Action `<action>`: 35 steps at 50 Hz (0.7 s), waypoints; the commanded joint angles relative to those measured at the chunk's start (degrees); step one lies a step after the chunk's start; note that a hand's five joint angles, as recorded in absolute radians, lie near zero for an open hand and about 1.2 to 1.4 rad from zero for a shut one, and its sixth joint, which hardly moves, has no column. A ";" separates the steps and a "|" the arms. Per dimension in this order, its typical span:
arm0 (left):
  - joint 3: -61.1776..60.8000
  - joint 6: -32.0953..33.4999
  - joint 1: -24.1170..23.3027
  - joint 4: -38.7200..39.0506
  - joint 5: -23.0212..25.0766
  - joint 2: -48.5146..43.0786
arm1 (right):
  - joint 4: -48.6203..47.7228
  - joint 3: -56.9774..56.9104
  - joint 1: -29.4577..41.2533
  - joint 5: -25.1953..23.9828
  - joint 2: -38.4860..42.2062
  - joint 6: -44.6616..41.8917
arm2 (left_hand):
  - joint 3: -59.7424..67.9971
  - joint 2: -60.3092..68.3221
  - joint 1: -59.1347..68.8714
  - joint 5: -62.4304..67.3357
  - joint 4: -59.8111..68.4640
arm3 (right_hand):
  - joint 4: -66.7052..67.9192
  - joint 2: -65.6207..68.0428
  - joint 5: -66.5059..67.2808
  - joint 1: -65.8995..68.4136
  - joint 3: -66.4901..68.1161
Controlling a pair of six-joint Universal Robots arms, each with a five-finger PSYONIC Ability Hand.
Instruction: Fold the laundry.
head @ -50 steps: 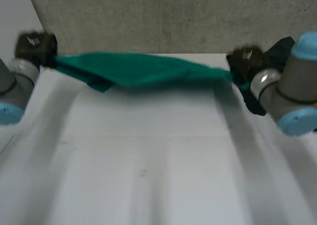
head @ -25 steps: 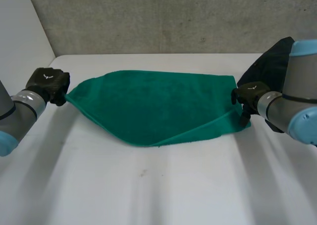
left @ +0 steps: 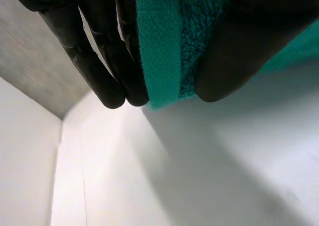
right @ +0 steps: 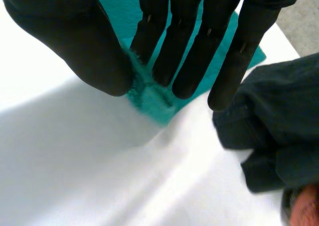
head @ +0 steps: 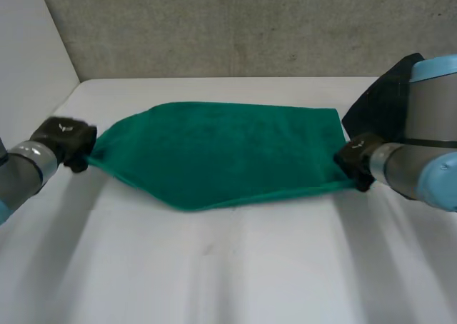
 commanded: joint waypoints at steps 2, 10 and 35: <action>-8.39 18.64 2.92 -18.33 -2.98 7.09 | 9.62 19.83 -6.47 -5.38 -11.34 -22.14 | 12.01 11.45 13.12 13.46 11.52 | 11.57 12.45 12.72 14.53 12.09; -12.36 30.35 4.43 -24.85 -1.40 6.58 | 12.10 25.21 -9.29 -4.67 -14.51 -28.42 | 12.01 11.45 13.12 13.46 11.52 | 11.57 12.45 12.72 14.53 12.09; 45.82 -1.00 -2.87 2.11 -1.92 -7.76 | -41.22 -11.87 0.73 3.05 -5.98 7.87 | 12.01 11.45 13.12 13.46 11.52 | 11.57 12.45 12.72 14.53 12.09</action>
